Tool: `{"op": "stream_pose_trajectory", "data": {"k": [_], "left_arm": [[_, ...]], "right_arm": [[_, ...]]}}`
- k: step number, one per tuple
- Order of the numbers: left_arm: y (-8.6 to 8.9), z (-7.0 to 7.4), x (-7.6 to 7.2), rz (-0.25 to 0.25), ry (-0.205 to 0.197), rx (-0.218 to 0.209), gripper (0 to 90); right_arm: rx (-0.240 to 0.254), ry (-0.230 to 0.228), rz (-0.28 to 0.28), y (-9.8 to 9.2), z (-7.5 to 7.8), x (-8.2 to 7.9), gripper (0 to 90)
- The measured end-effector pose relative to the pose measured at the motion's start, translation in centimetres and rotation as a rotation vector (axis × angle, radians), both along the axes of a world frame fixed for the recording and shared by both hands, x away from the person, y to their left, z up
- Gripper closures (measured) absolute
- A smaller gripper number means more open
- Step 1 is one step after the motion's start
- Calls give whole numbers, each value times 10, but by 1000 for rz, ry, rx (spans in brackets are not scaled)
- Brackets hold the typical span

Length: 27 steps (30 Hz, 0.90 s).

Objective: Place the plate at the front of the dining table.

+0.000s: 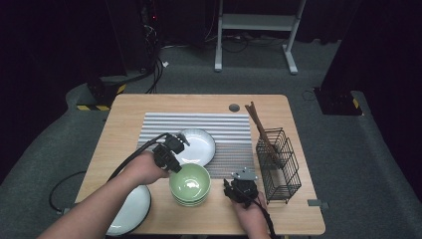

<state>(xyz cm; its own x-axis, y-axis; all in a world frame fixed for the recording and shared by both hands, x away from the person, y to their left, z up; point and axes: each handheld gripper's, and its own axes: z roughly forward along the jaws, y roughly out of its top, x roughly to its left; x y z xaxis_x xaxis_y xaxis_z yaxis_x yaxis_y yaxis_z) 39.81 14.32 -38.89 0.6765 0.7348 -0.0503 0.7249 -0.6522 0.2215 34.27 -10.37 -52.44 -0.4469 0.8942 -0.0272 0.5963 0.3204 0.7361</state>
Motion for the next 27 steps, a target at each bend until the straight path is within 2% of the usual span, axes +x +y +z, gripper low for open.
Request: {"op": "stream_pose_trajectory", "data": {"k": [6,7,11,27], "left_arm": [[0,2,-1,-3,-6,-2,852],[-1,6,-2,-17,-15,-3,855],[-2,9,-3,-27,-20,18,856],[-6,7,0,-23,-23,22,827]], "right_arm": [[1,-1,0,0,0,0,425],[1,0,0,0,0,0,426],[0,1,1,0,0,0,425],[0,1,1,0,0,0,425]]}}
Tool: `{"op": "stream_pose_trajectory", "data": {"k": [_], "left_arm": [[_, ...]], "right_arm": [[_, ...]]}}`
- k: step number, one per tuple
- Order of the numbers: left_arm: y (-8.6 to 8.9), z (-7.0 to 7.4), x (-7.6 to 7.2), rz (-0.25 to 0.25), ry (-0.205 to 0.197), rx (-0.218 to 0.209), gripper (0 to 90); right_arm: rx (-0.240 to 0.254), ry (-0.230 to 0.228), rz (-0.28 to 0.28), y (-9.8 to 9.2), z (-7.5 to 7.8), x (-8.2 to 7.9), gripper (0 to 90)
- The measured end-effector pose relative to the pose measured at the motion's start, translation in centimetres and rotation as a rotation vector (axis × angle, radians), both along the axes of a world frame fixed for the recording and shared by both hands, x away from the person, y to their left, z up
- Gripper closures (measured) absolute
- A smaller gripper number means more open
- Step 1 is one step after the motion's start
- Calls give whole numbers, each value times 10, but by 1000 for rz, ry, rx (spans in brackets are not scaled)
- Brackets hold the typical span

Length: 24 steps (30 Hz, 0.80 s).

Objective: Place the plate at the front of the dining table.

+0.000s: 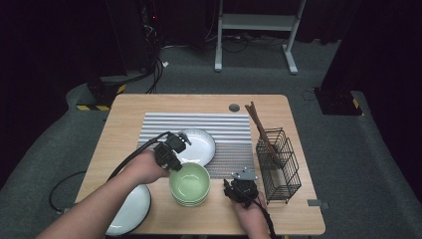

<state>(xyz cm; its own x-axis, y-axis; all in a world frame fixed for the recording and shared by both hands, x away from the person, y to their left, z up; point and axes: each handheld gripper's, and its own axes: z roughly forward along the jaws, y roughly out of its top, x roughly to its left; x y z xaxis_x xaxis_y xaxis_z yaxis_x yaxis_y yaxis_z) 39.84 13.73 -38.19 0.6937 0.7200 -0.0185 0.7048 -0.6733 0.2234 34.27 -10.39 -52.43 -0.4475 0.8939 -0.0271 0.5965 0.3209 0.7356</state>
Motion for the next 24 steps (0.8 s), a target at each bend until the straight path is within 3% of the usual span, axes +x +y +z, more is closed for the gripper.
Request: {"op": "stream_pose_trajectory", "data": {"k": [6,24], "left_arm": [[-4,-5,2,6,1,10,785],[-9,-10,1,-11,-15,37,808]], "right_arm": [[0,0,0,0,0,0,426],[1,0,2,0,0,0,423]]}}
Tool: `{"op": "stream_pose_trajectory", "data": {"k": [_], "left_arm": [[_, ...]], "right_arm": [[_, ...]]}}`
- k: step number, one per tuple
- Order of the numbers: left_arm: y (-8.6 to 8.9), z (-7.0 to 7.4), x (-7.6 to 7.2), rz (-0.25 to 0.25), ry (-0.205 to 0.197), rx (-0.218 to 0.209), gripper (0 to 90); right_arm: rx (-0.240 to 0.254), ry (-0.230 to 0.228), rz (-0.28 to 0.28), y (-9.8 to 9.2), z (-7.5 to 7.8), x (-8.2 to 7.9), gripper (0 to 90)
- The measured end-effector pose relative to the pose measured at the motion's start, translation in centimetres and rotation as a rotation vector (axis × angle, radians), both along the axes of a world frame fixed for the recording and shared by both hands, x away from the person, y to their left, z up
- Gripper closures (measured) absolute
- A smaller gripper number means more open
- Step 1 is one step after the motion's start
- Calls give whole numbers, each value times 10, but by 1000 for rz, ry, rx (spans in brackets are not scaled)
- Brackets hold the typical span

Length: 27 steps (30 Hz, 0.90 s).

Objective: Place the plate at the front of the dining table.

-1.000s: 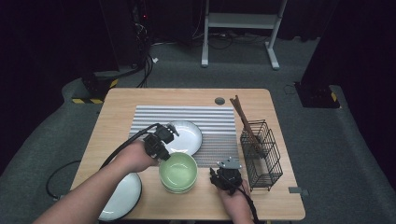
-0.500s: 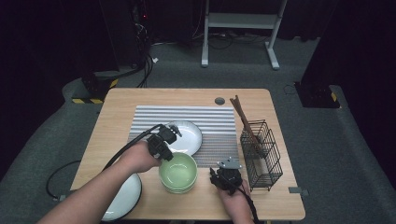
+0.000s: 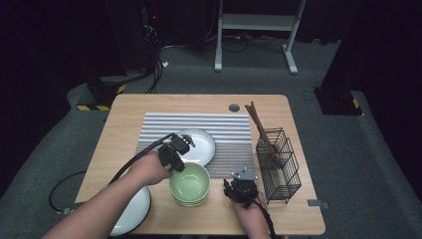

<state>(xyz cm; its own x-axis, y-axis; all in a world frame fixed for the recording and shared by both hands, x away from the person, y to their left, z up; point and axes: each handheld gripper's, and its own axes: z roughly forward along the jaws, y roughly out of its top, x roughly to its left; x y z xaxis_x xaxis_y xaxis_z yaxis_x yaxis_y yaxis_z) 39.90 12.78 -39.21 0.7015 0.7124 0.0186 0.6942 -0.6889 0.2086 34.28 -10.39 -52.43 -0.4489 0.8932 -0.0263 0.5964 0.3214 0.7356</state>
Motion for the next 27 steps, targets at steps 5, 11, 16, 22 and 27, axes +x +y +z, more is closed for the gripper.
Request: {"op": "stream_pose_trajectory", "data": {"k": [5,11,16,22,27], "left_arm": [[-1,-1,-1,-18,-8,9,819],[1,1,-2,-26,-11,1,835],[6,2,-3,-30,-2,-26,850],[11,3,-4,-21,6,-51,857],[13,5,-4,-11,12,-61,856]], "right_arm": [[0,0,-1,0,0,0,423],[0,0,-1,0,0,0,423],[1,-1,-1,0,0,0,423],[0,0,-1,0,0,0,423],[0,0,-1,0,0,0,423]]}}
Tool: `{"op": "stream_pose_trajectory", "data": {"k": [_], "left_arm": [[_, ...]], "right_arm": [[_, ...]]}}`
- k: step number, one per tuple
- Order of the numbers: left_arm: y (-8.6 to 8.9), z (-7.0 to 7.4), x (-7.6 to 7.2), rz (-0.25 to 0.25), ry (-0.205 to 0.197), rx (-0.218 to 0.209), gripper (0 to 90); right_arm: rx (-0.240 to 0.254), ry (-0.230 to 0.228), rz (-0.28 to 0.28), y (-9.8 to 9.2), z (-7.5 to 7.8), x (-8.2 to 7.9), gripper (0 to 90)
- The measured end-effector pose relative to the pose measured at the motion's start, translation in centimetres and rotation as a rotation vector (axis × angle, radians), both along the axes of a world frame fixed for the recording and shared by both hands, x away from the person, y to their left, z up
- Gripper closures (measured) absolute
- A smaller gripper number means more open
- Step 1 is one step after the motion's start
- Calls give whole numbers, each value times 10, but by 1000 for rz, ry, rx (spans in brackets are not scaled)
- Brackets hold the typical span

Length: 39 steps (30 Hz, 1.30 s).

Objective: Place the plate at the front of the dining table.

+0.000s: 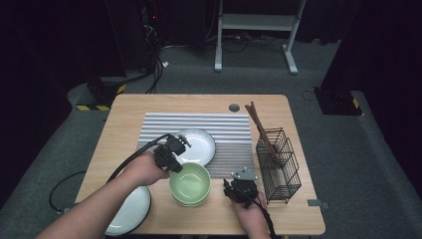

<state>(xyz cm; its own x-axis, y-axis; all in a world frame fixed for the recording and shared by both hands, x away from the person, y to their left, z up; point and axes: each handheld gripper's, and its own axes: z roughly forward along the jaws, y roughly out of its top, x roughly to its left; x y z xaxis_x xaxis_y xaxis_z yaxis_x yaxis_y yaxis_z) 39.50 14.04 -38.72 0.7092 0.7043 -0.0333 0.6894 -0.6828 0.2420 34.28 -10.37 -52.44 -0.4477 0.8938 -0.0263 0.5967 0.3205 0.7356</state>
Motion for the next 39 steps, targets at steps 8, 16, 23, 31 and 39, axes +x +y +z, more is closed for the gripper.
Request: {"op": "stream_pose_trajectory", "data": {"k": [8,16,23,31,39], "left_arm": [[2,4,0,15,17,-20,852],[7,10,1,31,14,-39,852],[9,16,1,35,9,-43,852],[11,19,0,41,13,-86,853],[15,18,0,57,10,-117,852]], "right_arm": [[1,0,0,0,0,0,423],[1,0,0,0,0,0,424],[0,1,0,0,0,0,425],[0,-1,1,0,0,0,426],[1,-1,-1,0,0,0,427]]}}
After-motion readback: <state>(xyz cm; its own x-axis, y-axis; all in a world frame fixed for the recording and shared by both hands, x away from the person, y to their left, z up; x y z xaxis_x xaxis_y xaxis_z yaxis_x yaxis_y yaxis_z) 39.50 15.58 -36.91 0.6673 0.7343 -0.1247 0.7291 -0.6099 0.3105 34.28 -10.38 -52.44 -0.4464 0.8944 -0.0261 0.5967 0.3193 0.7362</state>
